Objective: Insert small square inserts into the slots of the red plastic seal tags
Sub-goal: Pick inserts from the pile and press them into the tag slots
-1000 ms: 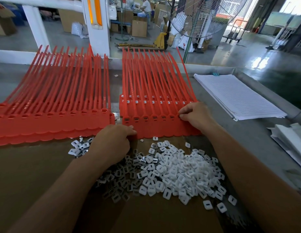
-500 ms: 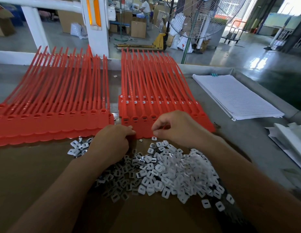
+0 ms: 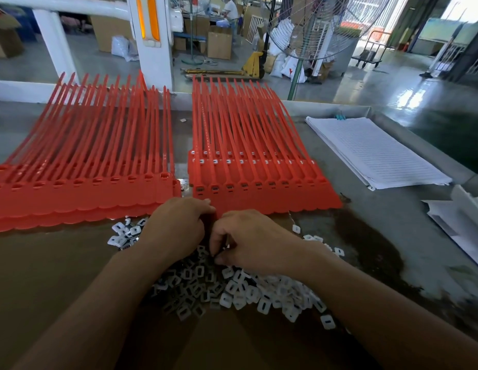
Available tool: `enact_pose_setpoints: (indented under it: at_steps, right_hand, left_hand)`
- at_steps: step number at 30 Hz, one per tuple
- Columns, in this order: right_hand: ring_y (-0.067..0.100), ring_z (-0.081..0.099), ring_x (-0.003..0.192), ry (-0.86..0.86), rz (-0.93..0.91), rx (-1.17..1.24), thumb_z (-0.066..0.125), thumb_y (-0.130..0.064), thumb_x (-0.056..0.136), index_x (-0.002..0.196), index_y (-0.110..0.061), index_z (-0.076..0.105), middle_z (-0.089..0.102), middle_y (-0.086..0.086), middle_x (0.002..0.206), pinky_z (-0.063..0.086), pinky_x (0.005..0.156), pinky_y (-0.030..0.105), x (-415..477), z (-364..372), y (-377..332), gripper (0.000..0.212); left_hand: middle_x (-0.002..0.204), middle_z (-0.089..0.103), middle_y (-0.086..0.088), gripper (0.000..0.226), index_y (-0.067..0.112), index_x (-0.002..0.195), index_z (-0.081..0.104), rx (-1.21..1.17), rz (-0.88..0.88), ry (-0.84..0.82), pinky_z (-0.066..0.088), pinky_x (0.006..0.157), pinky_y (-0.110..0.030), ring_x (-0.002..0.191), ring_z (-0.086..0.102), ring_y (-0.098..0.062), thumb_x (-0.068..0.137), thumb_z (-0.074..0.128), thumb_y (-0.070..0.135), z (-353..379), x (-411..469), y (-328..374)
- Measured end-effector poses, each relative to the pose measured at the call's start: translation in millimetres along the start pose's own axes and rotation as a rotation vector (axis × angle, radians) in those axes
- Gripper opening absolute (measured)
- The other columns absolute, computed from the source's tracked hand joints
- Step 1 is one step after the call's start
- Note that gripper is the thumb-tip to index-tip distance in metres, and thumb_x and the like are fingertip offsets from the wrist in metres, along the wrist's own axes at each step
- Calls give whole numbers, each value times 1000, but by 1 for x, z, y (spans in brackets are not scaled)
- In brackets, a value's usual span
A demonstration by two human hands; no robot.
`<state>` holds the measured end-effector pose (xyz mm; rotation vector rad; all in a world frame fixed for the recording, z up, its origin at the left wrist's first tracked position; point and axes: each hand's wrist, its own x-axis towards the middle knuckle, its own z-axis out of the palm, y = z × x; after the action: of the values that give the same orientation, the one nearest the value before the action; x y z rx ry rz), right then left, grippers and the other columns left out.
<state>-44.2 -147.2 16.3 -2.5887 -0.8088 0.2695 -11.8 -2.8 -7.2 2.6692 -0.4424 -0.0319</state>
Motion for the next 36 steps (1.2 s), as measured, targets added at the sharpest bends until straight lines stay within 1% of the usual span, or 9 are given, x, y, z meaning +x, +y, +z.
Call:
enact_pose_setpoints:
  at_steps: [6, 13, 16, 18, 22, 25, 28, 32, 36]
  right_hand:
    - [3, 53, 79, 37, 46, 144, 65, -12, 82, 90, -13, 63, 58, -12, 82, 45, 72, 20, -2, -6, 1, 8]
    - [-8, 55, 68, 112, 57, 213, 68, -10, 81, 93, -14, 70, 67, -9, 83, 44, 65, 4, -6, -10, 8, 13]
    - [-13, 56, 63, 156, 76, 240, 72, -11, 76, 85, -14, 72, 61, -20, 68, 42, 62, 2, -8, -15, 15, 9]
    - [-13, 59, 64, 189, 104, 261, 74, -11, 75, 82, -20, 73, 60, -24, 63, 43, 62, 1, -9, -21, 25, 12]
    - [-18, 57, 71, 361, 215, 232, 67, -8, 80, 84, -34, 70, 59, -30, 71, 41, 67, -1, -11, -41, 61, 27]
    - [-6, 56, 61, 480, 361, 235, 64, -2, 82, 91, -19, 71, 61, -16, 72, 41, 62, 7, -11, -51, 93, 20]
    - [1, 50, 59, 592, 493, 265, 63, 1, 82, 94, -2, 68, 61, 0, 74, 38, 54, 4, -10, -56, 115, 13]
    - [7, 49, 70, 629, 546, 229, 61, -1, 83, 92, -2, 69, 60, 4, 83, 32, 52, -1, -6, -58, 126, 12]
    - [4, 46, 68, 581, 568, 245, 58, -1, 86, 92, -2, 69, 57, 4, 85, 32, 58, 7, -2, -54, 132, 13]
  left_hand:
    - [137, 46, 7, 49, 23, 122, 57, -22, 5, 1, 33, 106, -33, 128, 40, -15, 80, 45, 1, 0, 0, 0]
    - [137, 46, 12, 50, 27, 123, 57, -15, -9, 17, 33, 106, -32, 127, 40, -12, 81, 44, 3, 1, 0, -1]
    - [138, 44, 13, 52, 26, 125, 54, -1, -9, 33, 30, 106, -30, 129, 38, -12, 81, 43, 1, 1, 0, 0]
    - [138, 43, 14, 53, 25, 127, 53, 0, -15, 27, 29, 107, -30, 129, 37, -12, 81, 42, 0, 1, 0, 1]
    - [139, 42, 13, 55, 24, 128, 51, -4, -19, 12, 28, 108, -30, 130, 35, -12, 80, 41, -2, 0, 0, 1]
    - [139, 42, 14, 56, 24, 128, 52, -19, -26, 17, 27, 108, -30, 131, 35, -12, 80, 40, -3, 0, 0, 1]
    - [139, 42, 13, 56, 23, 128, 52, -26, -25, 19, 26, 108, -28, 131, 34, -12, 80, 40, -4, 0, -1, 1]
    - [138, 43, 13, 55, 23, 128, 52, -17, -16, 22, 27, 107, -28, 130, 36, -11, 81, 40, -3, 0, -1, 2]
    - [139, 42, 13, 54, 22, 128, 51, -13, -10, 21, 25, 107, -26, 130, 35, -11, 82, 40, -2, -2, 0, 3]
